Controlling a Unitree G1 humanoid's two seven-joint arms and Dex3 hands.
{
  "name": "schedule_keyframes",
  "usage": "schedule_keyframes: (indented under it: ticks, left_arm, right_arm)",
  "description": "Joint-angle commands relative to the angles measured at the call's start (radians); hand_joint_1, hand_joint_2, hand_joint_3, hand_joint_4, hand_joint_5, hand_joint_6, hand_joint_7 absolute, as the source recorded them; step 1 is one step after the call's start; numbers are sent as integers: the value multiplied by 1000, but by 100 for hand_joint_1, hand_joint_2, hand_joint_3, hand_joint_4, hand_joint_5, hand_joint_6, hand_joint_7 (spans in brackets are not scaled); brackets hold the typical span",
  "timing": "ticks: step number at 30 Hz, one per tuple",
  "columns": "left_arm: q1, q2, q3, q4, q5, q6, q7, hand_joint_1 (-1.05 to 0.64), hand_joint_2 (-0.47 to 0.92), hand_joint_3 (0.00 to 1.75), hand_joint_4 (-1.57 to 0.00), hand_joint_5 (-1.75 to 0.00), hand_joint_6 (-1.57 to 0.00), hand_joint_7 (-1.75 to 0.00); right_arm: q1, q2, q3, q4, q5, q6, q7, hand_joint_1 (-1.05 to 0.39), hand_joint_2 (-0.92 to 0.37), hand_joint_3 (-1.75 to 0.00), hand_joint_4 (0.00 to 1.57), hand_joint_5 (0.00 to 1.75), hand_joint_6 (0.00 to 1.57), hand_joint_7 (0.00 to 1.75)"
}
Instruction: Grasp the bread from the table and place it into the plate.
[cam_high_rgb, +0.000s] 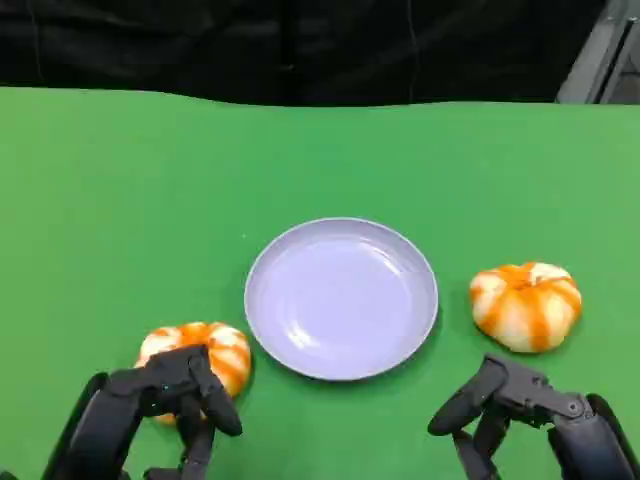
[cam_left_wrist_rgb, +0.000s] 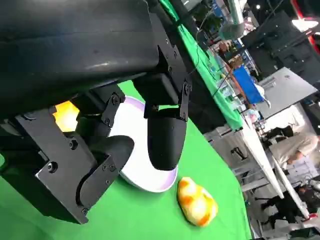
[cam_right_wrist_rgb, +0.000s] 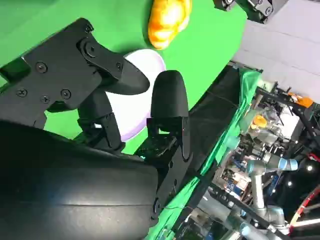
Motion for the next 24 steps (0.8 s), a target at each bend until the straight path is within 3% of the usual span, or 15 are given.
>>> schedule_keyframes:
  ticks: [1, 9, 13, 15, 17, 24]
  left_arm:
    - [5, 22, 16, -9, -11, -2, -8, 3, 27, 152, -88, -165, -86, -139]
    - [1, 25, 15, -8, -11, 7, -5, 3, 26, 154, -89, -164, -86, -139]
    - [-16, 33, 18, 14, -54, 3, -25, 4, 34, 141, -85, -150, -79, -123]
    - [-19, 38, 22, 2, -49, 39, -27, -3, 50, 105, -73, -121, -66, -84]
    - [-20, 45, 27, -9, -32, 65, -25, -9, 61, 79, -60, -107, -59, -60]
    - [-19, 48, 27, -19, -26, 83, -24, -11, 67, 66, -56, -103, -58, -50]
  right_arm:
    - [4, 3, 3, -19, 5, 19, 6, -14, -45, -114, 83, 156, 74, 118]
    - [-2, 1, 6, -16, 5, 23, 4, -15, -45, -114, 84, 159, 74, 119]
    - [-14, 4, 8, -2, -3, 21, -1, -15, -45, -114, 84, 159, 74, 119]
    - [-17, 7, 12, -2, -4, 27, 0, -15, -45, -115, 85, 160, 74, 119]
    - [-20, 9, 15, -1, -7, 28, 0, -15, -44, -116, 85, 160, 74, 119]
    - [-21, 8, 16, -1, -8, 29, -1, -14, -43, -117, 85, 160, 74, 119]
